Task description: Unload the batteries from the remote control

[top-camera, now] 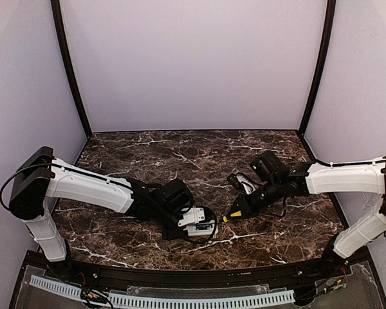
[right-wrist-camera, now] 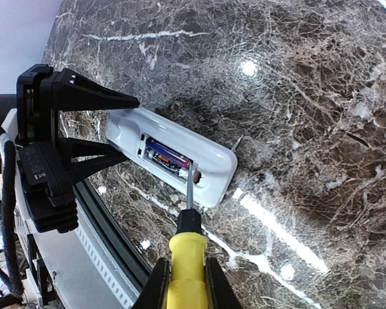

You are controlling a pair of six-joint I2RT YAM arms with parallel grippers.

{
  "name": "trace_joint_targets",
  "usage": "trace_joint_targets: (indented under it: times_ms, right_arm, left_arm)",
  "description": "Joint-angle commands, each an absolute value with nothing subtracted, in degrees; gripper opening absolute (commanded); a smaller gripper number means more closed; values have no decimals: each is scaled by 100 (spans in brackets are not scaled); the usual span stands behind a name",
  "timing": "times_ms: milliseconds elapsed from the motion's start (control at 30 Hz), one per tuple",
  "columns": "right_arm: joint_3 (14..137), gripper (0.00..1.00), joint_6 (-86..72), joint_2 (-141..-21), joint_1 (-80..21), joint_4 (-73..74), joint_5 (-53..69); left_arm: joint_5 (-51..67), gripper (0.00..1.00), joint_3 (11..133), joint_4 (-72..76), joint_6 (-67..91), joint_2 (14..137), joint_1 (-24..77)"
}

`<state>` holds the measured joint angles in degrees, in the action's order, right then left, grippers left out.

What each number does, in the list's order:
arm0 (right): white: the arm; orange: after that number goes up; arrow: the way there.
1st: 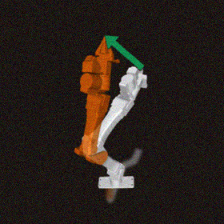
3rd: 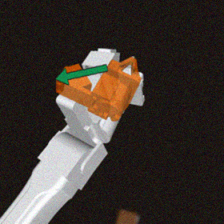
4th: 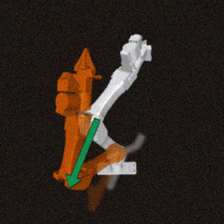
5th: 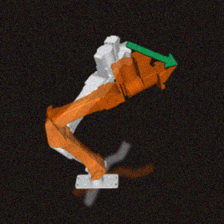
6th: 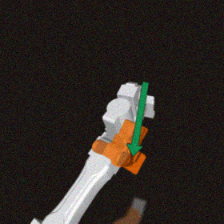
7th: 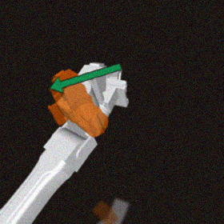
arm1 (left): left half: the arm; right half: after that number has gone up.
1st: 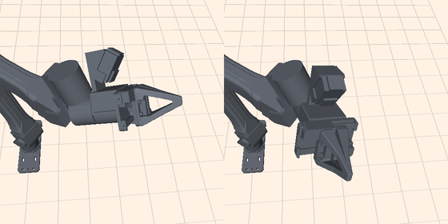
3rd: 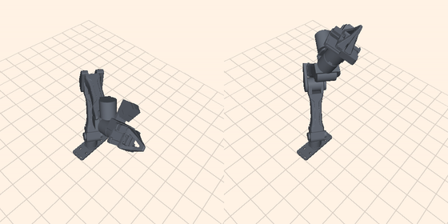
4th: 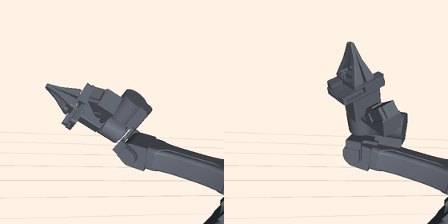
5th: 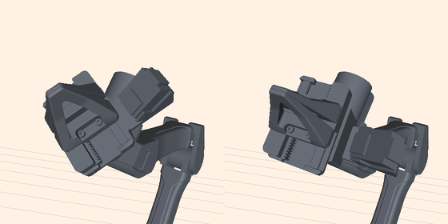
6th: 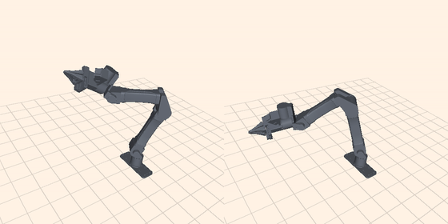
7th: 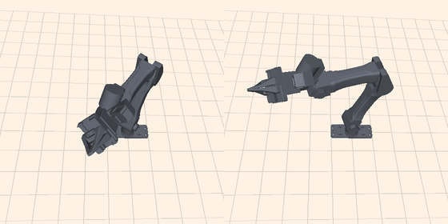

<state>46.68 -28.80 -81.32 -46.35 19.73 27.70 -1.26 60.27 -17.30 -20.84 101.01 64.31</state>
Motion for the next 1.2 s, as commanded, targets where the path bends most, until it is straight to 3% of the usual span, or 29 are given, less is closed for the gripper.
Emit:
trace_joint_targets:
  times_ms: [0, 1167]
  right_arm:
    - [4667, 0, -2671, -8242, -4668, 1309, 3155]
    - [3955, 0, -2418, -9004, -4126, 348, 3598]
  left_arm:
    - [445, 0, 5993, -1144, -2311, 9850, 6627]
    - [492, 0, 5799, -856, -2382, 10035, 6634]
